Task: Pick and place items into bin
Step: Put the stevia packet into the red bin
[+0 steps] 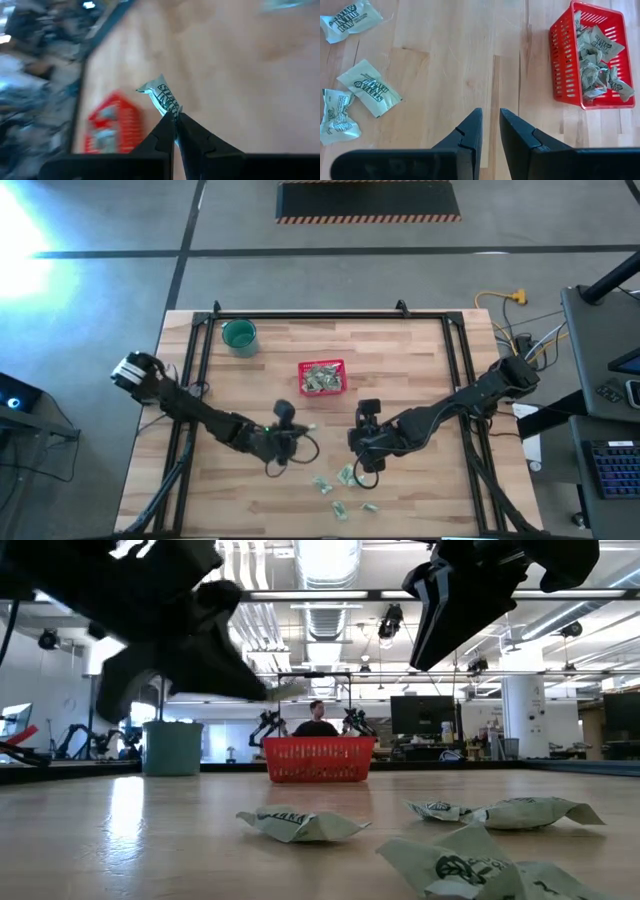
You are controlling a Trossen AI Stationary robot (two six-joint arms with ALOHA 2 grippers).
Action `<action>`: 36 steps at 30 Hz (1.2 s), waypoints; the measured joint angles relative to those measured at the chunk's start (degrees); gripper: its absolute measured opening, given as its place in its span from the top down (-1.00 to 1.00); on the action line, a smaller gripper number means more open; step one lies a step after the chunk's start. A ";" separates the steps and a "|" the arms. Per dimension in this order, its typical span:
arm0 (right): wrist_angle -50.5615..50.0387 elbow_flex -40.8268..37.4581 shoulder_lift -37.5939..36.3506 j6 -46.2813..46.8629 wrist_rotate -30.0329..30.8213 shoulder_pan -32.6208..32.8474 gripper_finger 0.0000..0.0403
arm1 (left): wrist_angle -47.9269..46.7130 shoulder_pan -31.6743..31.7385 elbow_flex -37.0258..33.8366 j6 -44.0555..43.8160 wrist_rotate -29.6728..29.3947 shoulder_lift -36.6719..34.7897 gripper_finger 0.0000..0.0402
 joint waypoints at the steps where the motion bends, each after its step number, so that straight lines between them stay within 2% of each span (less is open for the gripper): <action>1: 0.02 0.00 0.00 0.00 0.00 0.00 0.72 | 0.27 0.74 0.04 1.14 -1.09 -0.46 1.00; 7: 0.18 0.00 0.00 0.00 0.02 0.00 0.72 | 0.11 7.48 0.13 6.03 -2.11 -1.99 1.00; 14: 0.32 0.00 0.00 -0.01 0.02 0.00 0.72 | 0.14 16.97 0.13 6.23 -1.99 -1.97 1.00; 19: 0.32 0.00 0.00 -0.04 0.02 0.00 0.72 | 0.22 21.44 0.13 6.08 -1.54 -1.81 1.00; 32: 0.58 0.00 0.00 -0.20 0.02 0.00 0.72 | 0.67 23.63 0.15 5.83 2.29 -1.60 1.00; 36: 0.73 0.00 0.00 -0.22 0.02 0.00 0.72 | 0.66 23.63 0.15 5.88 2.48 -1.60 0.90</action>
